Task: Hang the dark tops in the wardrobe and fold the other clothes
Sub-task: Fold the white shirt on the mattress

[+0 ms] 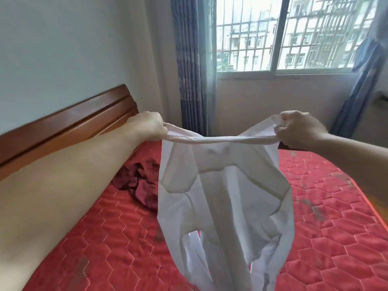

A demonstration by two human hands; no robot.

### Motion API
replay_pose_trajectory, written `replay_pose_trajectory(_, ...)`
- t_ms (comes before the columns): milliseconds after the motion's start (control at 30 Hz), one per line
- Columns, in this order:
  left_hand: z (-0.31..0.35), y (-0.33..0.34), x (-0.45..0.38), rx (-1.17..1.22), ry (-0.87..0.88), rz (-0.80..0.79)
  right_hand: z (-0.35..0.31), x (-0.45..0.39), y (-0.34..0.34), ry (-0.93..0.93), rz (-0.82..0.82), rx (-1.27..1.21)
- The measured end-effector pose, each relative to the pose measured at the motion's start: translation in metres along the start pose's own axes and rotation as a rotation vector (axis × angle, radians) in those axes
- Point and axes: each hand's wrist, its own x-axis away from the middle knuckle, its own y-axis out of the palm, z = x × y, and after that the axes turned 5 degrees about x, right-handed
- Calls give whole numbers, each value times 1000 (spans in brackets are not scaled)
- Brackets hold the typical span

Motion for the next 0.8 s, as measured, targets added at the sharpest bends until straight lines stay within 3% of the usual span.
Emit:
replay_pose_trajectory(100,13,30,-34,541,-139,-369,19,-18,21,101,-358,77)
replay_pose_trajectory(167,23,54,-57,783,-159,-433,30,-32,35,178,-458,19)
replay_pose_trajectory(300,48,86,-101,1129,-175,-463,52,-62,61,315,-314,-247)
replay_pose_trajectory(433,60,95,-129,1338,-62,-510,62,-89,72,340,-145,-331)
replay_pose_trajectory(500,58,106,-134,1202,33,-456,69,-95,80,297,-204,-279)
replay_pose_trajectory(600,54,137,-127,656,129,-484,77,-88,105,211,-667,-22)
replay_pose_trajectory(700,51,188,-110,113,158,-891,79,-64,151,176,-1229,271)
replay_pose_trajectory(800,44,237,-92,-99,46,-1240,79,-44,195,144,-1652,405)
